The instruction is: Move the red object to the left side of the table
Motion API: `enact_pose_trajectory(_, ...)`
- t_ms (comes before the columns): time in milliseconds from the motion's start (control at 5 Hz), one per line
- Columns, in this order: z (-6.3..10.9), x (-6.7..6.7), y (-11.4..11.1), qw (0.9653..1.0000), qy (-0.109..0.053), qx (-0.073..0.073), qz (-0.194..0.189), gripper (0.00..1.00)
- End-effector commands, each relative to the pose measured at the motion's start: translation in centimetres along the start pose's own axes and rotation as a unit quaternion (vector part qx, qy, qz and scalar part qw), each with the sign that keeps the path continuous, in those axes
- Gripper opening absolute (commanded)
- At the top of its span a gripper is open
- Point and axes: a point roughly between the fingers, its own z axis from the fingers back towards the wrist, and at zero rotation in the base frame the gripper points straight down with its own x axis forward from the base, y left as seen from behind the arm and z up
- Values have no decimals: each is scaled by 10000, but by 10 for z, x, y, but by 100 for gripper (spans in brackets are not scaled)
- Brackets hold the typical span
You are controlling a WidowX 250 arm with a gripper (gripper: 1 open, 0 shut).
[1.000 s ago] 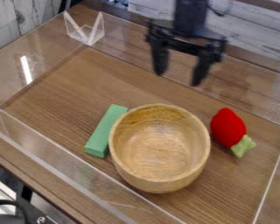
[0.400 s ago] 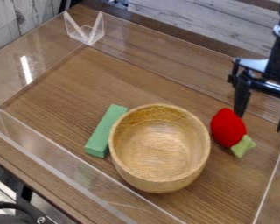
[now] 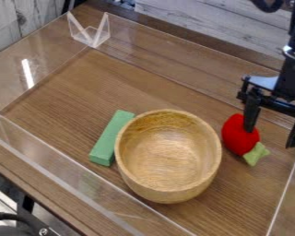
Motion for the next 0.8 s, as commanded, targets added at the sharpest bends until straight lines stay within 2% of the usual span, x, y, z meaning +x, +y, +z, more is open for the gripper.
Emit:
enact_pose_trajectory(0,12,0,5,9997,-236,-72,60,100)
enact_pose_trajectory(400,-1,18,17,9996,-254,-63,135,100)
enact_pose_trajectory(600,-1,18,16,9997,-226,-39,54,100)
